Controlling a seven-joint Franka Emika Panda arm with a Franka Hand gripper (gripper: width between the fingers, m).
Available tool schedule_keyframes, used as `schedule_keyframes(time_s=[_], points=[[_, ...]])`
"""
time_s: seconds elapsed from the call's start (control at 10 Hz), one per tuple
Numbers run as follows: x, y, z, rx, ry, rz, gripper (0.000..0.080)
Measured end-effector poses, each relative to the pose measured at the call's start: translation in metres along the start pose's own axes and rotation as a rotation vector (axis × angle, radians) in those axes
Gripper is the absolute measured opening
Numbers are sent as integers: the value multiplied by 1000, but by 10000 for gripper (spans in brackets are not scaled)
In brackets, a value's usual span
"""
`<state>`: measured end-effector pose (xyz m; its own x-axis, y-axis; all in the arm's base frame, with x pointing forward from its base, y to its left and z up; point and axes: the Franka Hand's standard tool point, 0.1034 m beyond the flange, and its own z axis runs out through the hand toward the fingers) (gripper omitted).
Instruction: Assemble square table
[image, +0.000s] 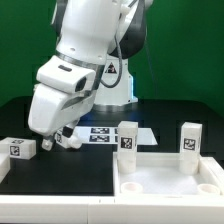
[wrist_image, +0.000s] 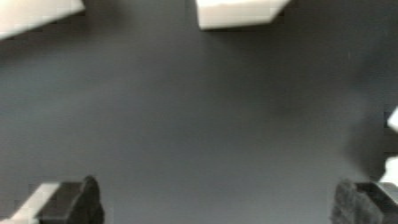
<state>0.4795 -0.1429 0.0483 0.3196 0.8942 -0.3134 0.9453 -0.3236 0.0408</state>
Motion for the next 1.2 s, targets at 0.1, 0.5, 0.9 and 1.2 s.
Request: schedule_keyframes(time_s=[0.1,0.5,0.9,1.2], points=[[-2,1,-4,7,-58,53,649],[27,-13,-3,45,-234,66,649],[-18,-19,14,128,-432,-4,649],[-21,-23,13,166,-586,5,649]])
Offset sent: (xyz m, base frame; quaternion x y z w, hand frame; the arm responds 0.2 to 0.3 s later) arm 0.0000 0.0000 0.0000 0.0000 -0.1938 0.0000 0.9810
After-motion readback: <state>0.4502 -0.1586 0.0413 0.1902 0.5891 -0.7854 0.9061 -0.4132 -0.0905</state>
